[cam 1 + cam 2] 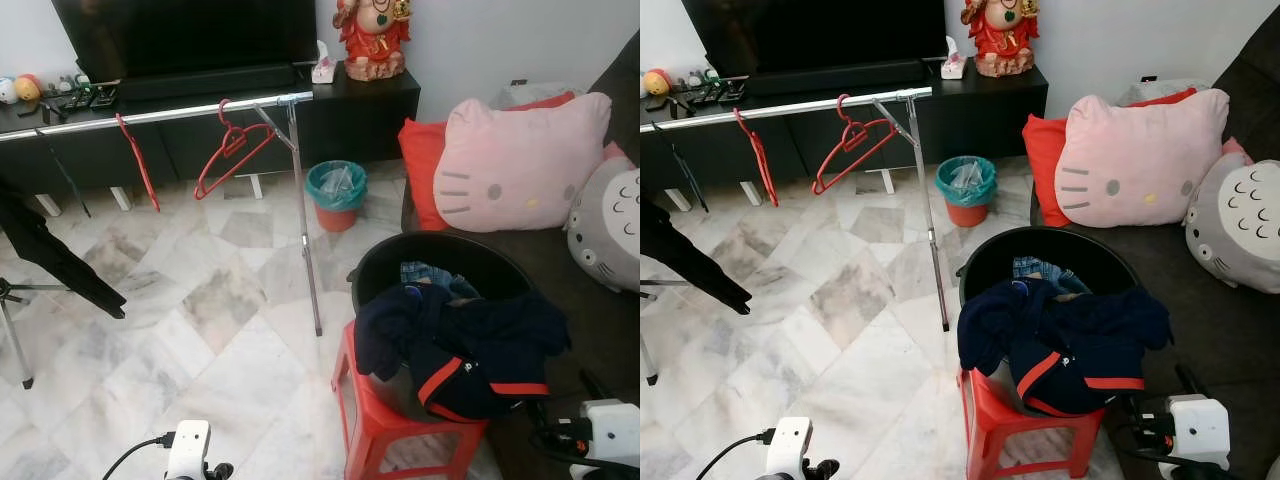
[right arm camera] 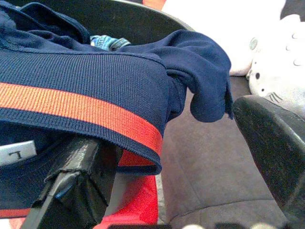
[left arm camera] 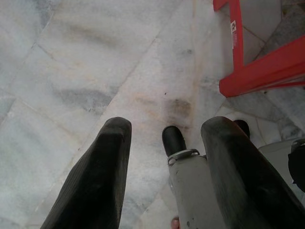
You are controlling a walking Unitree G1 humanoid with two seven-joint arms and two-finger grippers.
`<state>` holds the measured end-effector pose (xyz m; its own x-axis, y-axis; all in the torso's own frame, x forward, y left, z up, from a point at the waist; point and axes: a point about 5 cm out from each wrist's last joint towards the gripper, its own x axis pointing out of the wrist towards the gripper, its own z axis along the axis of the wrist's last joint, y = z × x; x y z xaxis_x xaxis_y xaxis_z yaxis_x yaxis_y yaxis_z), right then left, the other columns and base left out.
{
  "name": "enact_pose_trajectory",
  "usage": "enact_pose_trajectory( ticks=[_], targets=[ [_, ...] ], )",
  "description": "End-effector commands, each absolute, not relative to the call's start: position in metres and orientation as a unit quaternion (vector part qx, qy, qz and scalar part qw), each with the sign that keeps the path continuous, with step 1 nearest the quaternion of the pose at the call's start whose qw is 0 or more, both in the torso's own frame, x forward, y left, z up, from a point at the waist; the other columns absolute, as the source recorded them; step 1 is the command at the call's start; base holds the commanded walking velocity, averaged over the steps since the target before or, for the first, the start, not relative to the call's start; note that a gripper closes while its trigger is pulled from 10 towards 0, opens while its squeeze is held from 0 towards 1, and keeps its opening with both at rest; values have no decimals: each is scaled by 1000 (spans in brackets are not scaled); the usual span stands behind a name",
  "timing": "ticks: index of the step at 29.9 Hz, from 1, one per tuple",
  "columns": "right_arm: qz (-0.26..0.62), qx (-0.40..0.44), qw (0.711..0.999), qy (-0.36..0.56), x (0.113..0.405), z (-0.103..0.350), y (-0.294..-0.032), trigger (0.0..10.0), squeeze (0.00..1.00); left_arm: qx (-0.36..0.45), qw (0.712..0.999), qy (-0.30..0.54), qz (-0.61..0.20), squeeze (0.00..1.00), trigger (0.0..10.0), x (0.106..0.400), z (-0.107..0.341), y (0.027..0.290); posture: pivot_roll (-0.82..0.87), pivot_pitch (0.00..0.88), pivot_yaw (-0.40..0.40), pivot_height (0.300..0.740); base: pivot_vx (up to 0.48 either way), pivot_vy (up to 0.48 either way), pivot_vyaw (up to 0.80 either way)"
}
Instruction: Hang hanger
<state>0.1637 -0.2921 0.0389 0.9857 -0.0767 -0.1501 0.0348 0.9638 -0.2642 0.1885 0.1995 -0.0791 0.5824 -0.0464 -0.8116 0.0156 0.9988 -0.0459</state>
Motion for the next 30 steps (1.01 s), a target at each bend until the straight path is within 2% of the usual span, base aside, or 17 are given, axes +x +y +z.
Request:
enact_pose_trajectory(
  ticks=[1, 5, 15, 21, 30],
  targets=[
    [-30, -136, 988, 72, 169, 43, -291, 10000, 0, -16, 891, 453, -12, 0, 10000, 190, -78, 201, -224, 0, 62, 740, 0, 0, 0],
    [-73, -172, 979, 82, 176, 44, -301, 10000, 0, -14, 892, 453, -9, 0, 10000, 190, -78, 201, -222, 0, 62, 740, 0, 0, 0],
    [-67, -195, 974, 95, 190, 41, -301, 10000, 0, -9, 892, 451, -7, 0, 10000, 189, -78, 204, -220, 0, 61, 740, 0, 0, 0],
    [4, -147, 986, 73, 207, 45, -282, 10000, 0, -7, 897, 442, -9, 0, 10000, 194, -76, 203, -206, 0, 61, 740, 0, 0, 0],
    [19, -122, 992, 36, 217, 59, -284, 10000, 0, -11, 903, 430, -12, 0, 10000, 200, -73, 200, -207, 0, 65, 740, 0, 0, 0]
  ],
)
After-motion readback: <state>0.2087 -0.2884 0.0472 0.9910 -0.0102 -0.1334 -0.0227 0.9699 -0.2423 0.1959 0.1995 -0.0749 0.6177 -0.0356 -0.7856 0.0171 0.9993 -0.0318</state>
